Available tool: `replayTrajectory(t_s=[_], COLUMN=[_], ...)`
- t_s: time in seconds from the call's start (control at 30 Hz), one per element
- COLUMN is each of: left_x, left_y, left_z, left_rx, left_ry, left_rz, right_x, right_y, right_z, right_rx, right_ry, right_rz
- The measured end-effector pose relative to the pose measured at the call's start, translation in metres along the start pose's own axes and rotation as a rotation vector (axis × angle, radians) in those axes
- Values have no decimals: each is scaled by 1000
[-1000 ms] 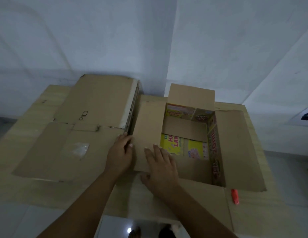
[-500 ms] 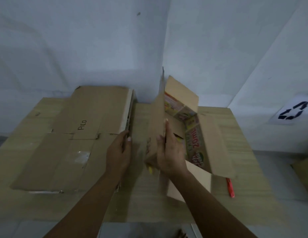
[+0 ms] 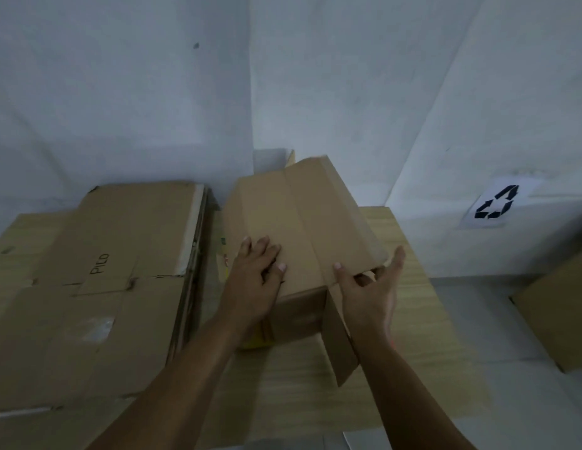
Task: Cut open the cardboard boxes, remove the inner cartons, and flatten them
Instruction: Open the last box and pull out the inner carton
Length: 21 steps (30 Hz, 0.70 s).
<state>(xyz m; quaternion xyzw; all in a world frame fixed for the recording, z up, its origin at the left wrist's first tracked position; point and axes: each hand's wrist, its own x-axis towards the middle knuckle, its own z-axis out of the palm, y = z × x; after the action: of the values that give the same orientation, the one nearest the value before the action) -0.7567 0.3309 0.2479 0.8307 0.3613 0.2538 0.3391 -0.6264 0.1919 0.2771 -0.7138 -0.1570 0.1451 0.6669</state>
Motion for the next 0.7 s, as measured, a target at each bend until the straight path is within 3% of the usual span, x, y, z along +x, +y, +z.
replayTrajectory(t_s=[0.13, 0.27, 0.33, 0.4, 0.5, 0.6, 0.7], left_x=[5, 8, 10, 10, 7, 1, -10], left_y=[10, 15, 16, 17, 20, 20, 11], left_z=[16, 24, 24, 24, 24, 22, 20], left_rx=[32, 47, 47, 43, 25, -81, -167], left_ry=[3, 3, -5, -9, 26, 121, 197], left_rz=[28, 40, 20, -1, -1, -64, -166], right_x=[17, 35, 37, 35, 30, 26, 28], right_y=[4, 12, 7, -1, -13, -11, -9], right_z=[-28, -42, -41, -35, -16, -2, 4], right_rx=[-269, -649, -802, -931, -1012, -1124, -1135], right_ry=[-35, -251, -297, -350, -579, -750, -760], right_rz=[68, 220, 97, -172, -446, -508, -465])
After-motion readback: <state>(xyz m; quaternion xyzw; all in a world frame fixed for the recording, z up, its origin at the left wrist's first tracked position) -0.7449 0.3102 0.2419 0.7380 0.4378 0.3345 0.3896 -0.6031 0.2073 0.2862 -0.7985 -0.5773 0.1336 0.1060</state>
